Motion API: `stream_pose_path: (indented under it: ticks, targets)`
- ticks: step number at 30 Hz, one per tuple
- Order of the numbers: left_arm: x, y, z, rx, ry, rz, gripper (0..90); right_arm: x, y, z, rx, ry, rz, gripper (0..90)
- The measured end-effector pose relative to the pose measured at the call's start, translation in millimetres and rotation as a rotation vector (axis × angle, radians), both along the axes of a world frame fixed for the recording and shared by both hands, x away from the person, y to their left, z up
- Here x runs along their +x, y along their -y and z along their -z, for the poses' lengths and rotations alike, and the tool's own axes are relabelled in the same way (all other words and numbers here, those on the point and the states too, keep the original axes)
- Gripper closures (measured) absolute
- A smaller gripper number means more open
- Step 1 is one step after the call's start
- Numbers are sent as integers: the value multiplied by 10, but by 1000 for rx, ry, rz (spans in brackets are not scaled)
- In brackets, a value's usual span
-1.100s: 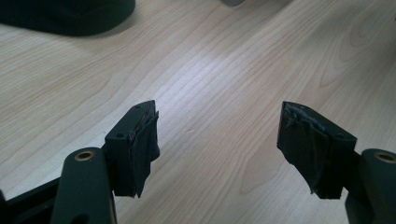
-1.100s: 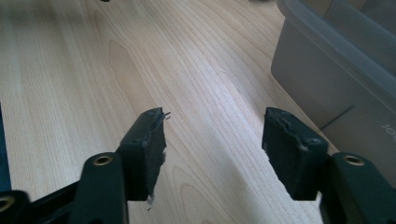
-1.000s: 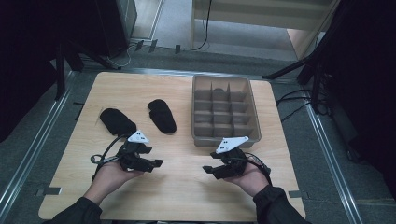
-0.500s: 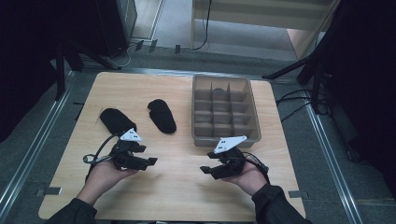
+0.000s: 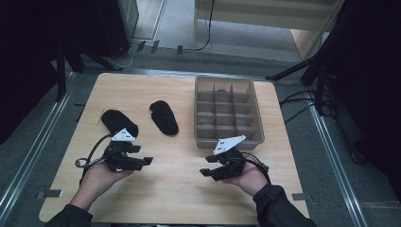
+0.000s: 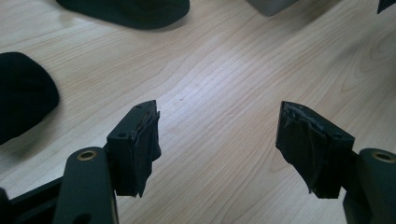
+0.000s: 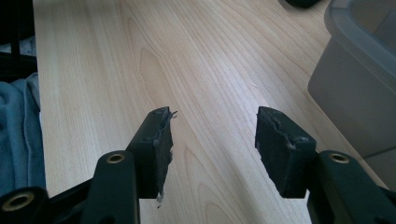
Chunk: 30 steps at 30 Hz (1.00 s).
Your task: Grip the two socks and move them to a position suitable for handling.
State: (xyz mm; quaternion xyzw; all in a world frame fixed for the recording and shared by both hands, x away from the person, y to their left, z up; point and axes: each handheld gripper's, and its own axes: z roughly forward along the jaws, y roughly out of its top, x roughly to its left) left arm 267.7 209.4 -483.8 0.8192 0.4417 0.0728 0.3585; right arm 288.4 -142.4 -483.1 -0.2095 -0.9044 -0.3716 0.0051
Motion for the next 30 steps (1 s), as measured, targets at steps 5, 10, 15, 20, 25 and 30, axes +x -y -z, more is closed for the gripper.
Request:
stream_pose_path:
  ticks: [5,10,15,20,25,30]
  targets:
    - [11,-63,-13,21,6,-17,292,14,-21,-3,-2,3,-5,463]
    - [56,-171,-20,27,11,-40,292,18,-32,11,-11,-17,-8,461]
    - [106,-308,-21,17,7,-58,310,28,-15,11,-8,-22,-1,458]
    - [135,-348,1,30,-3,-50,329,40,-6,13,-7,-20,3,454]
    - [175,-363,-6,40,-12,-50,328,34,-19,20,-19,-18,-4,447]
    - [285,-466,8,42,-16,-77,328,28,-25,28,-24,-18,-11,447]
